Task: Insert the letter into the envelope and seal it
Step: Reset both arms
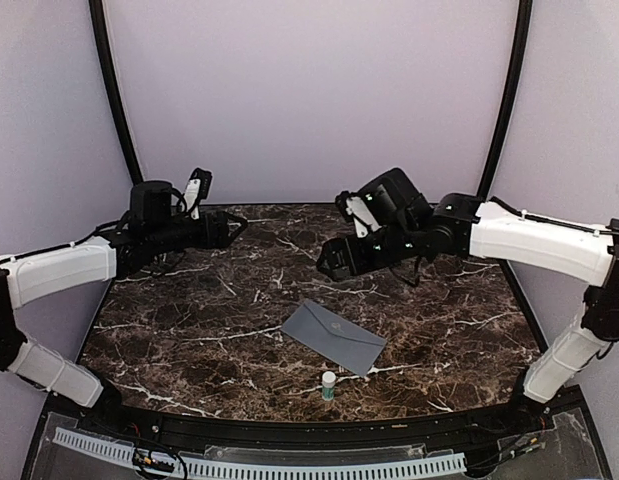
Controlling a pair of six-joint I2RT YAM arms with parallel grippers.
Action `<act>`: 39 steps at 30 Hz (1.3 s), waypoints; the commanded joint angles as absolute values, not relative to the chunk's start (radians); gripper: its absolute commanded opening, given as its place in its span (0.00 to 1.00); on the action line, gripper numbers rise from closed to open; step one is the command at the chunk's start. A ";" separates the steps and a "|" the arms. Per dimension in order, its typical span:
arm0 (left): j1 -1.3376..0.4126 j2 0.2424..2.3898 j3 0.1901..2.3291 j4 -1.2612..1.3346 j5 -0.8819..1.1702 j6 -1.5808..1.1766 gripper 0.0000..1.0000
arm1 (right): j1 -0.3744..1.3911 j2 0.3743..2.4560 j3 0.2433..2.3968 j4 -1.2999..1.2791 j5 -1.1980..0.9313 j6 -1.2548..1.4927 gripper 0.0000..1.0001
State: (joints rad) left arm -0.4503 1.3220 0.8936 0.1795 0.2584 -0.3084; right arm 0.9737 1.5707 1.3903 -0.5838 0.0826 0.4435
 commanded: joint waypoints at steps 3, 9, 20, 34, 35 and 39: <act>-0.241 1.346 0.800 0.406 0.350 -0.333 0.80 | 0.627 1.490 1.110 -0.227 -0.036 0.362 0.99; 0.044 1.204 0.619 0.498 0.365 -0.339 0.81 | 0.268 1.387 0.907 -0.085 -0.122 0.293 0.99; 0.139 0.824 0.205 0.696 0.095 -0.198 0.99 | 0.009 1.019 0.471 0.408 -0.086 0.260 0.99; 0.138 1.145 0.128 1.099 0.075 -0.163 0.99 | 0.009 1.034 0.016 1.187 0.164 0.160 0.99; 0.139 1.203 0.134 1.116 0.090 -0.165 0.99 | 0.009 1.058 0.009 1.210 0.164 0.157 0.99; 0.138 1.305 0.163 1.168 0.159 -0.198 0.99 | 0.009 1.109 0.008 1.258 0.158 0.147 0.99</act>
State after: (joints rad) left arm 0.1394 1.2484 0.1234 1.0359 0.1020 -0.1848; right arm 0.0113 1.0775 0.0200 1.0740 0.1318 0.1776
